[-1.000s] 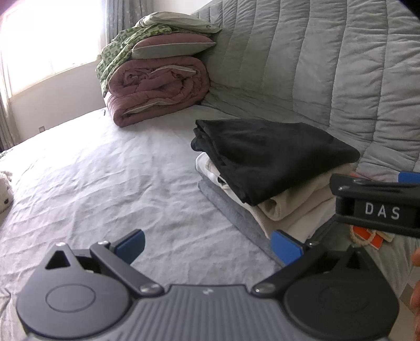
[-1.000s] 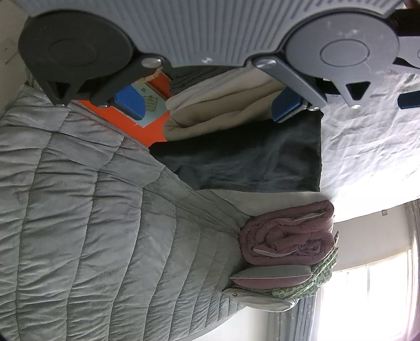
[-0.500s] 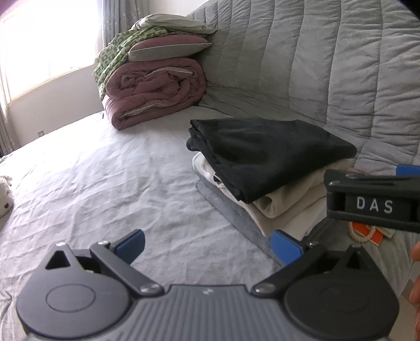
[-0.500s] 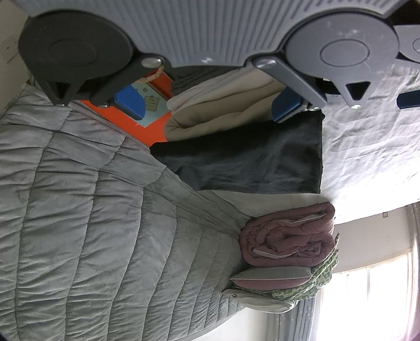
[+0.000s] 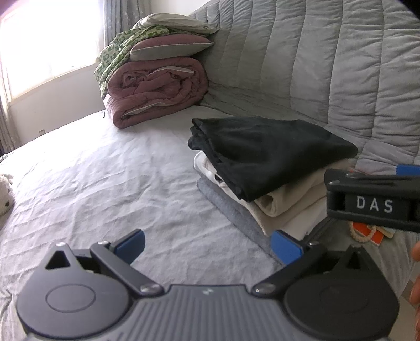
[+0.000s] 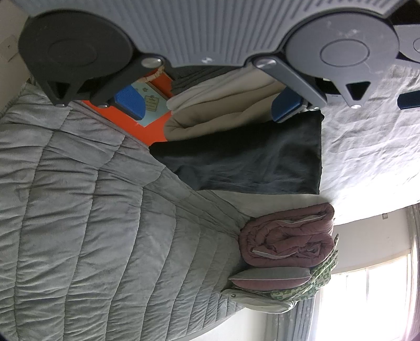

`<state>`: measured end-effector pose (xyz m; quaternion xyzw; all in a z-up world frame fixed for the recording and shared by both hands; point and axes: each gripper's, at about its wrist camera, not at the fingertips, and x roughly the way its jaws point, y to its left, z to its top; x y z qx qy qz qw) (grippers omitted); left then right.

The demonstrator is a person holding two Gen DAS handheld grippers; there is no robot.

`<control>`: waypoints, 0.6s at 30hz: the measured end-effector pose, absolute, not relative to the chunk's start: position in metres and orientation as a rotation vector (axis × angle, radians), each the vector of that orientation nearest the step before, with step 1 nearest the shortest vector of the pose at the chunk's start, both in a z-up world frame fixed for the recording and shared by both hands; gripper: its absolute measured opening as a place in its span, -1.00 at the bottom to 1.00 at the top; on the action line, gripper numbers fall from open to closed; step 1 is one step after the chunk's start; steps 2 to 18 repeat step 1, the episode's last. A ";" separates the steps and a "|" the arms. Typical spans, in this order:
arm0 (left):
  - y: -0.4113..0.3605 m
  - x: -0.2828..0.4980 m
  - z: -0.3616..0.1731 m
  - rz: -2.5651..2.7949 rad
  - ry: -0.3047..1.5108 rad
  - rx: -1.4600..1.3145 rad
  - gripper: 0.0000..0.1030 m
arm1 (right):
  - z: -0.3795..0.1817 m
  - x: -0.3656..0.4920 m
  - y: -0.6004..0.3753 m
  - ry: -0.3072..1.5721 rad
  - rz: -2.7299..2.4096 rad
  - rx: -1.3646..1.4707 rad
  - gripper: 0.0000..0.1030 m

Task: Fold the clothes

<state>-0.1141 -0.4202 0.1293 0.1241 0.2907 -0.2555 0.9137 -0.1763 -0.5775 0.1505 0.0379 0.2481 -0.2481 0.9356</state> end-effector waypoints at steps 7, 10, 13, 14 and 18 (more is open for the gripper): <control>-0.420 -0.114 0.129 -0.526 0.600 0.254 0.99 | 0.150 -0.176 -0.577 0.507 -0.508 0.077 1.00; -0.420 -0.114 0.129 -0.526 0.600 0.254 0.99 | 0.150 -0.176 -0.577 0.507 -0.508 0.077 1.00; -0.420 -0.114 0.129 -0.526 0.600 0.254 0.99 | 0.150 -0.176 -0.577 0.507 -0.508 0.077 1.00; -0.420 -0.114 0.129 -0.526 0.600 0.254 0.99 | 0.150 -0.176 -0.577 0.507 -0.508 0.077 1.00; -0.420 -0.114 0.129 -0.526 0.600 0.254 0.99 | 0.150 -0.176 -0.577 0.507 -0.508 0.077 1.00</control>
